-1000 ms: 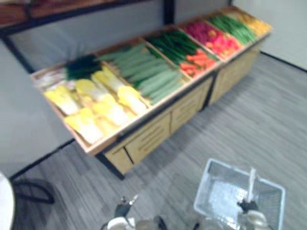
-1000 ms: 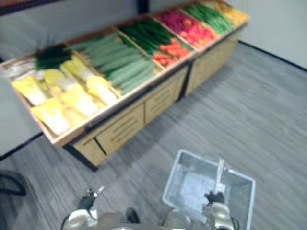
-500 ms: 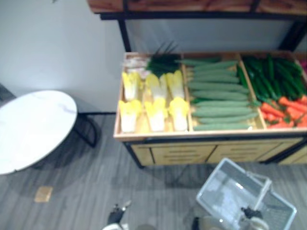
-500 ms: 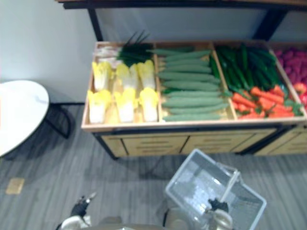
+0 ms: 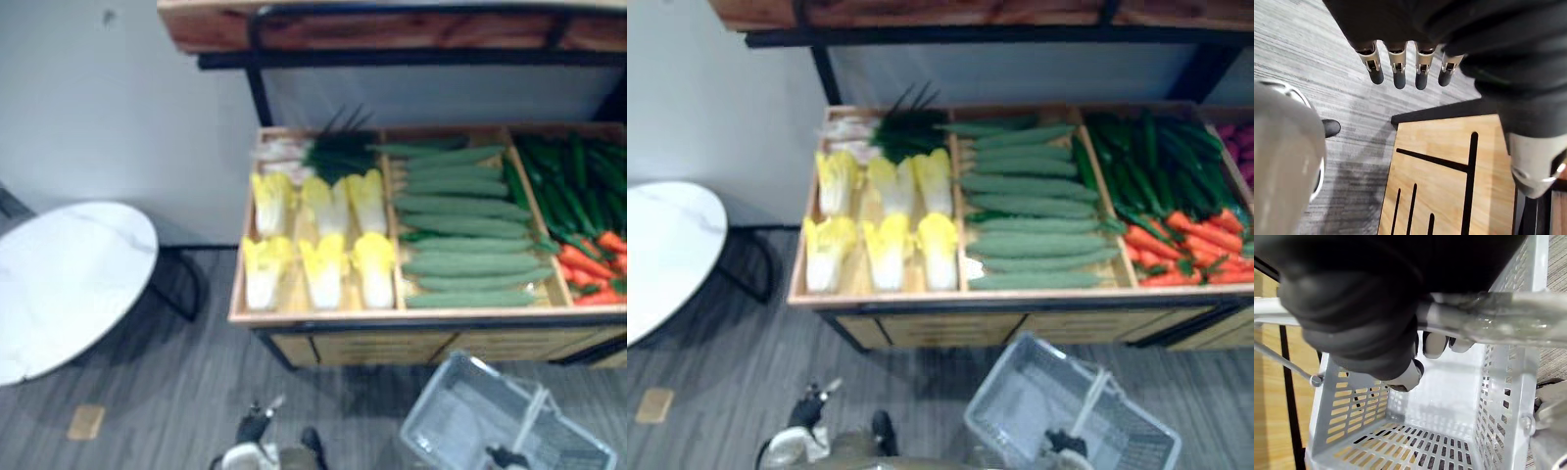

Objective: Pick vegetable in the basket

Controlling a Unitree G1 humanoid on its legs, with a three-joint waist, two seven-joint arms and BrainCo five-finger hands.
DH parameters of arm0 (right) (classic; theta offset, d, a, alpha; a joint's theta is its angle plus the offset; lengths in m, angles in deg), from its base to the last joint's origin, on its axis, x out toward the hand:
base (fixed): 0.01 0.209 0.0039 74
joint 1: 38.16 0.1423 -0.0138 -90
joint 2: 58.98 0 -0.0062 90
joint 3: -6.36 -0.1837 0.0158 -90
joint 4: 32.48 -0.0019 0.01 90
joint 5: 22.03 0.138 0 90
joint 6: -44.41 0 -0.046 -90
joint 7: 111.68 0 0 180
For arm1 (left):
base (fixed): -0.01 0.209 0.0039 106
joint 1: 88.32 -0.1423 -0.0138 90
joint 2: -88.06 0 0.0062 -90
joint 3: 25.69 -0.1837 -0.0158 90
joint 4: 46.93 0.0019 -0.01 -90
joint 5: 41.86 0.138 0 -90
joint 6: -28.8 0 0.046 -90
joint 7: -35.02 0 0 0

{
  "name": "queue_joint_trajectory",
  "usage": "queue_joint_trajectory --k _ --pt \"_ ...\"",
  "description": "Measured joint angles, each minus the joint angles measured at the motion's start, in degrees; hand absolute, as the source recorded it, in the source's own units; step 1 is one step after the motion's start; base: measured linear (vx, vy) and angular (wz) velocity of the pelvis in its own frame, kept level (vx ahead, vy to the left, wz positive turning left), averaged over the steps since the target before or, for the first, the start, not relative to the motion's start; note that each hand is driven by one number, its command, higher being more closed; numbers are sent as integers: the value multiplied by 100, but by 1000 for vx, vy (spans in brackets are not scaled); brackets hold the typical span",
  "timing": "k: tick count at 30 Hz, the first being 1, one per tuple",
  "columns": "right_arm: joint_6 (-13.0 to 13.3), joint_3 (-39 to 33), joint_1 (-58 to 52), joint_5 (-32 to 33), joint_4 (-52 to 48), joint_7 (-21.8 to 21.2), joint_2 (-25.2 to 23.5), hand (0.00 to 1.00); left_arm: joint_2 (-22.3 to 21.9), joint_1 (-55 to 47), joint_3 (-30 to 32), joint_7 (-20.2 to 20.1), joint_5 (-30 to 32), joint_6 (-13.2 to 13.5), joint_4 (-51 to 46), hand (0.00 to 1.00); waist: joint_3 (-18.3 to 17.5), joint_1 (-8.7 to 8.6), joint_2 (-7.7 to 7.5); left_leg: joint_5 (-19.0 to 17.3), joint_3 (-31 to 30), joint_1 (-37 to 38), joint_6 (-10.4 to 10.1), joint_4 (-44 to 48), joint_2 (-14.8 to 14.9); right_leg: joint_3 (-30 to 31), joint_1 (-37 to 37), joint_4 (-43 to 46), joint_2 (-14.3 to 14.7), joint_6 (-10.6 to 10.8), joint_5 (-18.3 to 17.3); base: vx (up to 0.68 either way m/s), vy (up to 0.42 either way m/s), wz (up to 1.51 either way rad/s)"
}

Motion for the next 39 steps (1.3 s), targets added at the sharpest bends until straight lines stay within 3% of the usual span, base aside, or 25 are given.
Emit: queue_joint_trajectory --k 3,4,7,8,9,12,14,21,26,28,31,39 --pt "25 -8 -22 -2 -172 1 -31 100 212 47 -220 4 14 -12 0 0 20 -105 -15 -16 -26 436 -48 -405 -29 98 -577 1553 -128 199 134 87 64 4" --pt "30 3 -26 -2 -190 0 -53 100 284 73 -261 12 13 -17 0 0 17 -135 5 -29 -56 459 -50 -412 36 100 -699 1638 -149 88 -74 87 -15 10" --pt "43 34 -44 -1 -188 5 -44 100 475 174 -260 64 0 -18 2 0 10 -153 -12 -19 -153 432 -158 -405 162 24 -802 804 -89 -7 -167 98 -126 17" --pt "62 40 -86 -2 -181 9 -47 100 577 203 -242 111 -5 -13 -2 0 -23 -163 -69 28 -167 417 -250 -419 173 163 -779 39 9 32 17 115 -182 14" --pt "87 64 -145 -2 -159 10 -52 100 706 246 -149 167 -12 -24 12 0 -26 -180 -271 66 -181 441 -321 -464 62 315 -728 -444 -14 181 437 149 -229 12" --pt "73 64 -232 -1 -134 9 150 100 476 305 134 222 -67 -13 -130 0 -71 -256 30 181 -249 500 -424 -586 288 198 -592 -754 236 90 529 110 -147 0" --pt "73 78 -298 -1 -133 10 196 100 413 435 383 325 -253 14 -340 0 -101 -255 134 184 -290 497 -477 -585 406 135 -505 -897 364 44 558 76 -123 3" --pt "71 207 -408 -8 -132 169 200 100 813 801 1535 1162 -1544 490 -1522 0 -136 -232 134 189 -437 503 -525 -585 446 -53 -255 -1158 444 7 602 40 -32 13" --pt "66 369 -451 -10 -137 221 231 100 1339 914 1824 1569 -1619 852 -2679 0 -166 -202 136 190 -437 499 -523 -585 383 -48 -153 -1389 407 19 751 0 0 0" --pt "76 434 -467 -10 -155 221 233 100 1422 923 1828 1590 -1621 998 -2964 0 -216 -200 162 191 -433 499 -521 -585 368 -36 -119 -1477 402 12 818 -16 9 -1" --pt "79 470 -503 -42 -163 218 234 100 1430 1007 1719 1593 -1619 1008 -3213 0 -299 -207 215 193 -438 517 -515 -593 358 -32 -67 -1551 401 16 858 -50 5 1" --pt "73 471 -553 -50 -175 132 302 100 1257 1197 340 1395 -968 845 -3624 0 -376 -249 316 209 -468 508 -493 -618 362 -69 -70 -1574 403 -17 839 -33 -4 1"
